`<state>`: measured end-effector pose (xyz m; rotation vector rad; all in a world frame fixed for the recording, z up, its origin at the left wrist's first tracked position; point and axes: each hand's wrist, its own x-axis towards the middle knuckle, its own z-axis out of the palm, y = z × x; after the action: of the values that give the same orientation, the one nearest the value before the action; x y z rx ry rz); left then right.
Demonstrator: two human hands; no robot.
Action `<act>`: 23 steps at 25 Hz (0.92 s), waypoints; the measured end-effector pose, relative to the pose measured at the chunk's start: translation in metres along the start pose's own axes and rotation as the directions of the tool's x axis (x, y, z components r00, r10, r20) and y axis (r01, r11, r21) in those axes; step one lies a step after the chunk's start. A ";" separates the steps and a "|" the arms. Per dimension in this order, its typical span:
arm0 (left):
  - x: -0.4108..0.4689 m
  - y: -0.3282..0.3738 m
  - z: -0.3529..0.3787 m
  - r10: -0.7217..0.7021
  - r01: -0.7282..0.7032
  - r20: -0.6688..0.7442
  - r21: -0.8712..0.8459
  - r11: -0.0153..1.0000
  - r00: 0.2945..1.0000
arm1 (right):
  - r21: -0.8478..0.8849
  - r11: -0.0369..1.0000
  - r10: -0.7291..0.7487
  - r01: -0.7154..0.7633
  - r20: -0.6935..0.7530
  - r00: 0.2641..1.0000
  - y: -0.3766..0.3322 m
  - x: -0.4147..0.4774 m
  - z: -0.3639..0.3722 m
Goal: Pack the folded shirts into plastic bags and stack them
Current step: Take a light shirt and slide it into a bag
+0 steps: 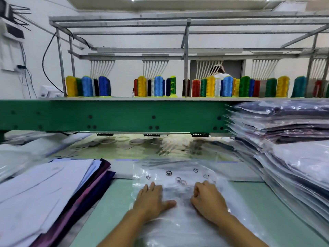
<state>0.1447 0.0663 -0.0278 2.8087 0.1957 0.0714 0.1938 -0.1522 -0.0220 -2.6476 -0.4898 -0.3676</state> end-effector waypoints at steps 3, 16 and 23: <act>0.005 -0.016 -0.001 0.023 -0.039 -0.143 -0.112 0.993 0.989 | -0.037 0.992 0.115 -0.119 -0.080 0.990 0.022 0.004 0.001; 0.013 -0.012 -0.013 0.145 -0.073 -0.445 0.175 0.982 0.884 | 0.632 0.742 0.217 -0.221 0.085 0.972 0.035 0.011 -0.015; -0.017 0.048 0.005 0.632 -0.616 -0.464 0.210 0.760 0.621 | 0.857 0.477 0.263 -0.194 0.072 0.962 0.008 0.005 0.000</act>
<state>0.1346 0.0175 -0.0175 2.6703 -0.6964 0.9931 0.2011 -0.1575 -0.0228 -1.6484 -0.1859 -0.0713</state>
